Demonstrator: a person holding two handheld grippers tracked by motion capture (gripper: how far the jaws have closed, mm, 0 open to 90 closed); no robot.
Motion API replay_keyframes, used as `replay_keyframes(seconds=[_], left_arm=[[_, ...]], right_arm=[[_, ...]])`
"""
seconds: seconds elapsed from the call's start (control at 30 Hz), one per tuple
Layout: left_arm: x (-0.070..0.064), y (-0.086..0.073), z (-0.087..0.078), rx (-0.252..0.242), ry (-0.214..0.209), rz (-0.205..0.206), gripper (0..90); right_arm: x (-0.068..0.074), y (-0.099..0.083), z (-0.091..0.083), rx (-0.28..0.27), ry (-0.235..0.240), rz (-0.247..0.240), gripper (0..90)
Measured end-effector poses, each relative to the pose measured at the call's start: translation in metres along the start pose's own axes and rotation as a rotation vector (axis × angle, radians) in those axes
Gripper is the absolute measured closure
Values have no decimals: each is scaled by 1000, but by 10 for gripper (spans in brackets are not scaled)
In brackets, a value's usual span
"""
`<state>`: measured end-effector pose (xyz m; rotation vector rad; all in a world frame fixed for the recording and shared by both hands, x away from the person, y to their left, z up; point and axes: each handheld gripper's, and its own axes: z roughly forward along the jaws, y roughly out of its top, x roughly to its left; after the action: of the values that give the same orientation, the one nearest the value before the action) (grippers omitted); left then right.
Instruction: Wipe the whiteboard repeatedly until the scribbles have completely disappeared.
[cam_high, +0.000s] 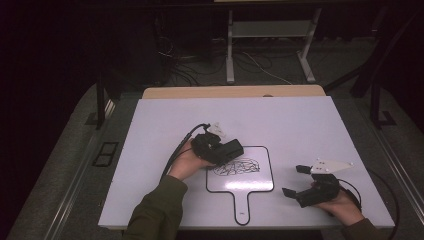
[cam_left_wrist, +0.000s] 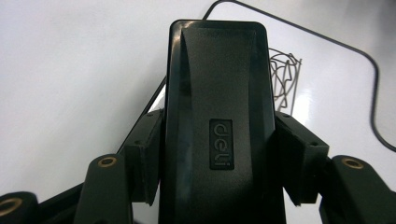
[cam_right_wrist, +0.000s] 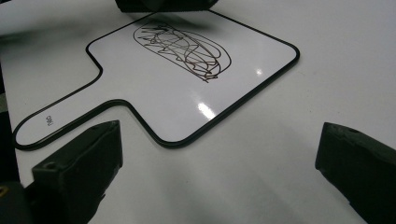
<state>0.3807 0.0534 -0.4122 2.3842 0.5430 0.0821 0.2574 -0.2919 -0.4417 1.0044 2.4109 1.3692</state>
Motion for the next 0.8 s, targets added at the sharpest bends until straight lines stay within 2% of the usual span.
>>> replay_keyframes(seconds=[0.27,0.4,0.43,0.5,0.57,0.6,0.8], left_arm=[[-1,3,17,37,6,29,388],[-1,3,20,40,10,31,388],[-2,1,22,62,8,20,388],[-2,1,24,70,13,22,388],[-3,1,25,67,13,21,388],[-3,1,26,73,16,36,388],[-4,1,26,70,20,35,389]], right_arm=[[0,0,1,1,2,2,0],[0,0,1,6,4,2,0],[0,0,1,3,4,0,0],[0,0,1,4,5,1,0],[0,0,1,5,5,0,0],[0,0,1,6,6,0,0],[1,-2,0,10,3,-3,0]])
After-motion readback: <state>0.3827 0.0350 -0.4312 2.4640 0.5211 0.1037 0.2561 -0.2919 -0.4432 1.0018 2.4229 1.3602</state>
